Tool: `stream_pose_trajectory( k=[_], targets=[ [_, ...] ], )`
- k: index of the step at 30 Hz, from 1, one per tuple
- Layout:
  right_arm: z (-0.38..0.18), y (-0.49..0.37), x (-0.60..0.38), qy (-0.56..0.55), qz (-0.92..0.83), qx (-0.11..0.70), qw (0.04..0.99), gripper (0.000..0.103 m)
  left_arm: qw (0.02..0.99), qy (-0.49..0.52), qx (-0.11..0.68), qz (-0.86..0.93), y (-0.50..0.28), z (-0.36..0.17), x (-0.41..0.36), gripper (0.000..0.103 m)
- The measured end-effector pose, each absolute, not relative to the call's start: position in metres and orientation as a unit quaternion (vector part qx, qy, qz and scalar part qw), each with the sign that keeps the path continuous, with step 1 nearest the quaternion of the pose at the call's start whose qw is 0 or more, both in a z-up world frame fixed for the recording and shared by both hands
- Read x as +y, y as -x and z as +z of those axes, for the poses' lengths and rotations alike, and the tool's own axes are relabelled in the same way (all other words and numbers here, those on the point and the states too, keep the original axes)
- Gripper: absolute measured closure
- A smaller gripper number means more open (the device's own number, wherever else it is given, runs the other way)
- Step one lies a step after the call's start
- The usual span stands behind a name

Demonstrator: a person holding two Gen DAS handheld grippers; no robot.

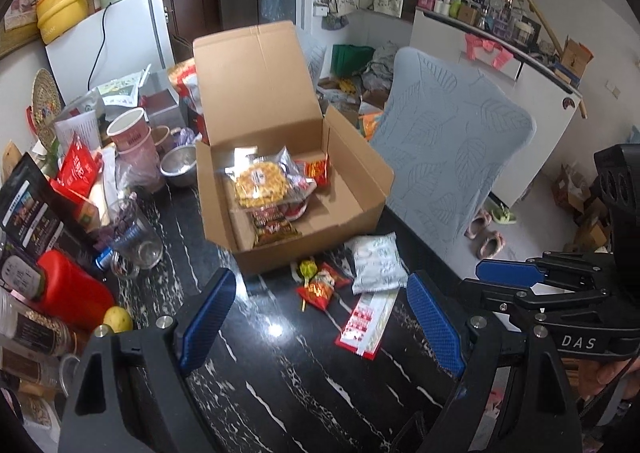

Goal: Organize snacks
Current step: 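Move both tools down toward the loose snacks on the table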

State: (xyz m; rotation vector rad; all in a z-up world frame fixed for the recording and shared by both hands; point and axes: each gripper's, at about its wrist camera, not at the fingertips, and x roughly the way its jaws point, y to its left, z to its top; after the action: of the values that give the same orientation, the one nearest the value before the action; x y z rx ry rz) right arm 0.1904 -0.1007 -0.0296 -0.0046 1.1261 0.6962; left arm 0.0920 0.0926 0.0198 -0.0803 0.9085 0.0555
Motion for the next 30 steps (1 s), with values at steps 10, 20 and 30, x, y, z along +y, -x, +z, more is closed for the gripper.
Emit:
stream_pose_trajectory(
  k=[10,20,30],
  targets=[
    [-0.070,-0.191,-0.103,0.027,0.298,0.564,0.770,0.053,0.874,0.029,0.482,0.050,-0.093,-0.021,0.085,0.015],
    [-0.099,-0.210,-0.095,0.041,0.288,0.592,0.751,0.041,0.852,0.045,0.519,0.059,-0.106,-0.058,0.090,0.015],
    [-0.125,-0.239,-0.084,0.044,0.268,0.615,0.740,0.027,0.828,0.063,0.551,0.079,-0.121,-0.090,0.104,0.015]
  ],
)
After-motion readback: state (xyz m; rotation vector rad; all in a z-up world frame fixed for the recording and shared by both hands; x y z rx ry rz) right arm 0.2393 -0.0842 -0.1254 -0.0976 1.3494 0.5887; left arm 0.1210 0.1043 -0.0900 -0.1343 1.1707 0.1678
